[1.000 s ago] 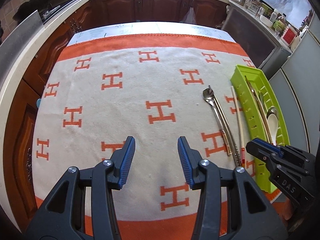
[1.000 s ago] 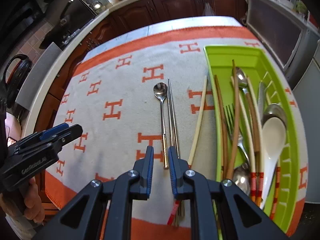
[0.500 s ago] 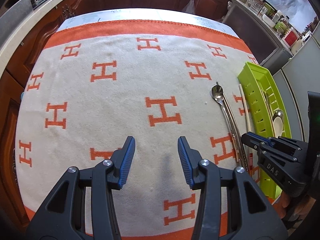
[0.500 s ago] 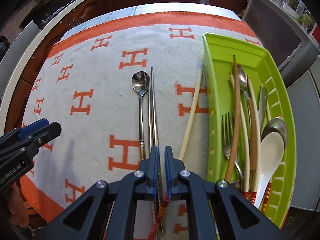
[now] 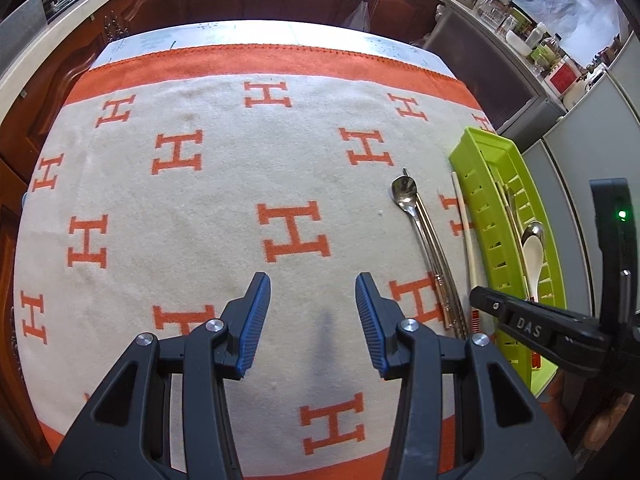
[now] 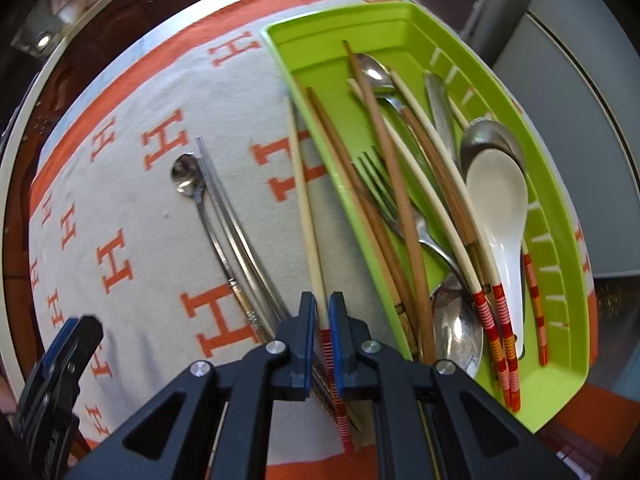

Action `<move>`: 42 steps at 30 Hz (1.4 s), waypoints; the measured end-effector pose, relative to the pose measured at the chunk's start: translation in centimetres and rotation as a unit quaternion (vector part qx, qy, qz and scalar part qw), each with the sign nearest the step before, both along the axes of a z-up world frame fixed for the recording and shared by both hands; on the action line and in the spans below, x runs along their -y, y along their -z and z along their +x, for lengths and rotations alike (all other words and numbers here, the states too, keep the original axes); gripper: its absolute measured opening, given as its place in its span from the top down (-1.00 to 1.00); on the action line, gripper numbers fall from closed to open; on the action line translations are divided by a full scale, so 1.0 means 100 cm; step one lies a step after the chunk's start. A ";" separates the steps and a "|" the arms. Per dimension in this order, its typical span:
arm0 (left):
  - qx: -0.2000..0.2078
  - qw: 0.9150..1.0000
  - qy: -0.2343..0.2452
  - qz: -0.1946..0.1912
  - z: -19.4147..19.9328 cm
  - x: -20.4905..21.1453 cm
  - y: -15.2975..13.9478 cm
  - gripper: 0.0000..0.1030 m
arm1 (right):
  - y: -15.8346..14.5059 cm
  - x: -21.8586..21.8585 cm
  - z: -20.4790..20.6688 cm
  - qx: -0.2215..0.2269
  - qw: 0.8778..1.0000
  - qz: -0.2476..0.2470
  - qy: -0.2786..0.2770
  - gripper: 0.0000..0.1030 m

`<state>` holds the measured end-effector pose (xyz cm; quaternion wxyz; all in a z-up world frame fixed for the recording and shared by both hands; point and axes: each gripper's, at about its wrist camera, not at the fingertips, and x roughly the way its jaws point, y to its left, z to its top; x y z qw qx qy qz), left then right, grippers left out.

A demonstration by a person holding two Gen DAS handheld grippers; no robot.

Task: Organize utensils
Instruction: 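Grasp the plain wooden chopstick with the right tool and lift it, then carry the wooden chopstick into the tray and open the right tool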

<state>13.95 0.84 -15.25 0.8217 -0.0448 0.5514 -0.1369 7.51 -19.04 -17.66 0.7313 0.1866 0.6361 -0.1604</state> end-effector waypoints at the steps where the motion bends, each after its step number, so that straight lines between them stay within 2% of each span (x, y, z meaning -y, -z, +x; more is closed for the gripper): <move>1: -0.001 1.000 -0.001 -0.002 -0.001 -0.001 0.000 0.20 | 0.000 0.000 0.000 -0.002 1.000 -0.004 0.002 0.86; 6: -0.008 1.000 -0.013 -0.006 -0.004 -0.008 0.002 0.20 | 0.002 -0.009 0.000 0.009 1.000 -0.009 -0.023 0.88; 10: -0.013 1.000 -0.012 -0.008 -0.005 -0.008 0.002 0.20 | -0.003 -0.011 -0.010 0.037 0.999 0.021 -0.032 0.90; 15: -0.015 1.000 -0.007 -0.013 -0.006 0.000 0.002 0.20 | -0.029 -0.001 -0.034 0.086 0.994 0.030 -0.053 0.90; 23: -0.024 0.998 0.005 -0.051 0.006 0.039 0.009 0.21 | -0.065 0.031 -0.064 0.163 0.983 0.064 -0.059 0.90; 26: -0.030 0.999 0.009 -0.045 0.010 0.059 0.016 0.21 | -0.072 0.044 -0.072 0.186 0.978 0.078 -0.061 0.90; 30: -0.034 0.999 0.007 -0.018 0.012 0.083 0.025 0.23 | -0.081 0.058 -0.077 0.208 0.972 0.086 -0.068 0.91; 34: -0.042 0.999 0.009 0.014 0.014 0.101 0.035 0.55 | -0.086 0.070 -0.079 0.227 0.966 0.104 -0.072 0.91; 39: -0.024 0.997 -0.004 0.069 0.014 0.111 0.038 0.95 | -0.088 0.075 -0.079 0.244 0.960 0.114 -0.077 0.91; 42: -0.022 0.997 -0.009 0.071 0.015 0.110 0.039 1.00 | -0.090 0.080 -0.079 0.254 0.957 0.119 -0.076 0.91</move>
